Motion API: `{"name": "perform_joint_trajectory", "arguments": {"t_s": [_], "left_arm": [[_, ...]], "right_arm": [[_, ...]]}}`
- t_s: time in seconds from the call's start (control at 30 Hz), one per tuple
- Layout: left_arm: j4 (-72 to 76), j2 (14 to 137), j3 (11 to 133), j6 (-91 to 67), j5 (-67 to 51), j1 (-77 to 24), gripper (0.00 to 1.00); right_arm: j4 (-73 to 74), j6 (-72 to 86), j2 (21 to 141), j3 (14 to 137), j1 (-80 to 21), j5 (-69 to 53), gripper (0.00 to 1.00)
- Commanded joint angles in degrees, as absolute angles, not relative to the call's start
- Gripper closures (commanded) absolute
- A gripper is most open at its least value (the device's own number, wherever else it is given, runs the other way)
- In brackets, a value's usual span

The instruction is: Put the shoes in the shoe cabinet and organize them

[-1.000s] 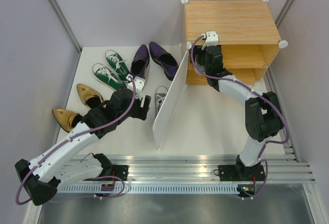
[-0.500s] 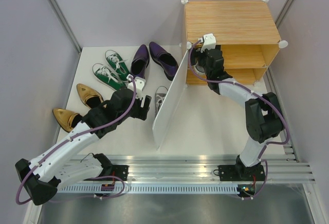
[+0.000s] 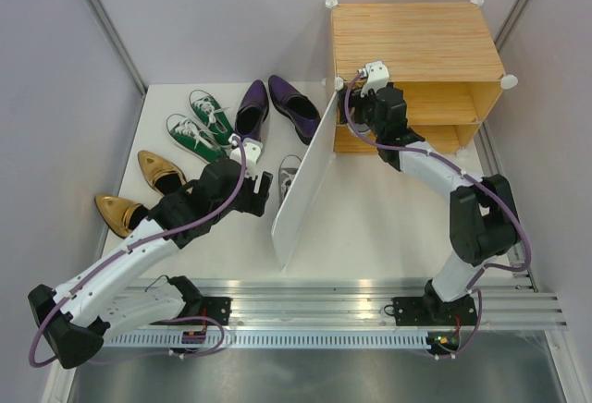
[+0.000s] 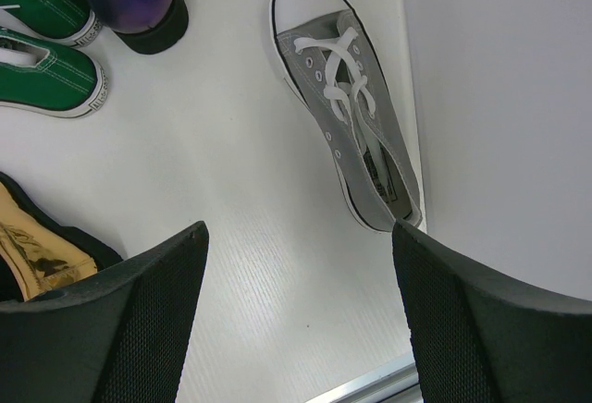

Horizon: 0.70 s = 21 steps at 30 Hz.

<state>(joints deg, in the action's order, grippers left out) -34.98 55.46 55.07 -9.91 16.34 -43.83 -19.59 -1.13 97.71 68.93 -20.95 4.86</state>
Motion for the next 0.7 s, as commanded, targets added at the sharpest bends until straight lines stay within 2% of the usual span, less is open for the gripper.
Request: {"name": "perform_joint_trajectory", "arguments": {"t_s": [0.0,0.47,0.67], "left_arm": [[-33.1,55.5,54.8,-8.3,16.7,-43.8,0.16],[-33.1,55.7,54.8,-8.2,16.7,-43.9,0.16],[-33.1,55.9,54.8,-8.2,16.8,-43.9,0.16]], "right_arm": [[-24.9,-0.2,92.0,69.9,-21.7,2.1,0.02],[-17.7,2.0,88.4,74.5,-21.7,3.3,0.02],[-23.6,0.6,86.2,67.6,-21.7,2.6,0.02]]}}
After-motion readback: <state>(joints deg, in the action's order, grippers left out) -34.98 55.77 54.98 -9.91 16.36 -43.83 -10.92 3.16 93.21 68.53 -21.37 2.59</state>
